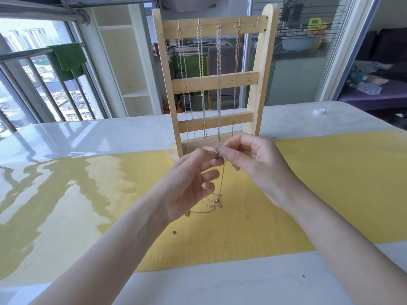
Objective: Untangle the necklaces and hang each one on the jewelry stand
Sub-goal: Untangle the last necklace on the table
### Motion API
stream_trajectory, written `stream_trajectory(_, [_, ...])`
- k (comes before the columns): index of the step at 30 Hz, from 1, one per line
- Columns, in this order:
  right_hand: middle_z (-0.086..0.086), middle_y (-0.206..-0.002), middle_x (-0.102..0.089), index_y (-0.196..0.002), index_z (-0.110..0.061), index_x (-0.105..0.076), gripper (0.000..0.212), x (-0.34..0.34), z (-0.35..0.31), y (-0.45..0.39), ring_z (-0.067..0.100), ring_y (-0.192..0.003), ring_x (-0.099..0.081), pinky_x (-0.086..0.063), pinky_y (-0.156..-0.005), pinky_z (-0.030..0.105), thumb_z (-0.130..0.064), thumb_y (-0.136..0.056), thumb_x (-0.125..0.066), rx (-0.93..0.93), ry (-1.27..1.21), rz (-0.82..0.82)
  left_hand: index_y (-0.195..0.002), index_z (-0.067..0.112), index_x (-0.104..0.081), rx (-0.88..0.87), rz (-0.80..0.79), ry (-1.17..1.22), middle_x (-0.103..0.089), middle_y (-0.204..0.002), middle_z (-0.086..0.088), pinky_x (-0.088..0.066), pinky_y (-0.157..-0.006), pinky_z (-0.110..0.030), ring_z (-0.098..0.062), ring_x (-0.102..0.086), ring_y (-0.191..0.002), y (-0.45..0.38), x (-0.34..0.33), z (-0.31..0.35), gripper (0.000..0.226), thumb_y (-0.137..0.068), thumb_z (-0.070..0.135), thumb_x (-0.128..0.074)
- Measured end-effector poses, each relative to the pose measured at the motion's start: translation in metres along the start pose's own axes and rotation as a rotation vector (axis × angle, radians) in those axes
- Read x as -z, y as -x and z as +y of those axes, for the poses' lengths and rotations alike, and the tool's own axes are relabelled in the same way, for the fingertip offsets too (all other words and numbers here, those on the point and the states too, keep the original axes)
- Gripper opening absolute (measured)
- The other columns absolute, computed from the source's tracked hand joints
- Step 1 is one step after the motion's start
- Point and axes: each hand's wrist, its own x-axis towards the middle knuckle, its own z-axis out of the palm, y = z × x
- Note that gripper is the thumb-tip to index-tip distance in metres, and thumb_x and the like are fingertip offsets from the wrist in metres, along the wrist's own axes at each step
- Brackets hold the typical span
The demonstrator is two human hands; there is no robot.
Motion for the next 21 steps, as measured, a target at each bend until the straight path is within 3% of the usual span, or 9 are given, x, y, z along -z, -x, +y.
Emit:
stream_trajectory(5, [-0.011,-0.073,-0.056,-0.074,-0.024,-0.054,0.023,0.002,0.002,-0.001,0.001,-0.071,-0.05,-0.042,-0.068,0.018,-0.009,-0.091,-0.059,0.069,0.305,-0.078,-0.072,0.015,-0.053,0.173,-0.042,-0.042,-0.052,-0.065,0.005,-0.035,-0.036,-0.012,-0.004,-0.039,-0.046,-0.002,0.008,0.001,0.011,-0.083,0.02,-0.052])
stream_trajectory(9, [-0.013,-0.071,-0.055,-0.075,-0.022,-0.054,0.008,0.0,0.001,0.0,0.002,-0.07,-0.05,-0.041,-0.066,0.015,-0.02,-0.083,-0.055,0.131,0.329,-0.081,-0.074,0.014,-0.053,0.185,-0.024,-0.029,-0.053,-0.064,0.005,-0.035,-0.036,-0.011,-0.002,-0.04,-0.045,-0.003,0.009,0.0,0.016,-0.088,0.022,-0.057])
stream_trajectory(13, [-0.013,-0.074,-0.049,-0.076,-0.015,-0.051,0.009,-0.001,0.003,0.0,0.004,-0.073,-0.045,-0.038,-0.065,0.017,-0.014,-0.084,-0.053,0.26,0.436,-0.018,-0.078,0.012,-0.054,0.23,-0.043,0.101,-0.053,-0.057,0.007,-0.036,-0.035,-0.008,-0.002,-0.042,-0.046,-0.001,0.005,0.002,0.011,-0.079,0.021,-0.06])
stream_trajectory(16, [-0.011,-0.078,-0.04,-0.078,-0.01,-0.049,0.011,-0.003,0.008,0.001,0.003,-0.076,-0.037,-0.032,-0.072,0.012,-0.013,-0.089,-0.048,0.446,0.685,0.002,-0.073,0.013,-0.053,0.218,0.053,0.104,-0.048,-0.051,0.007,-0.036,-0.037,-0.008,-0.002,-0.04,-0.043,-0.003,0.001,-0.002,0.015,-0.087,0.016,-0.057])
stream_trajectory(21, [0.001,-0.082,-0.045,-0.079,-0.005,-0.051,0.013,-0.003,0.016,-0.001,0.017,-0.08,-0.039,-0.03,-0.074,0.018,-0.01,-0.09,-0.046,0.628,0.953,-0.014,-0.056,0.014,-0.058,0.155,0.198,0.066,-0.047,-0.052,0.006,-0.036,-0.038,-0.009,-0.002,-0.038,-0.043,-0.005,0.001,-0.008,0.029,-0.085,0.011,-0.057])
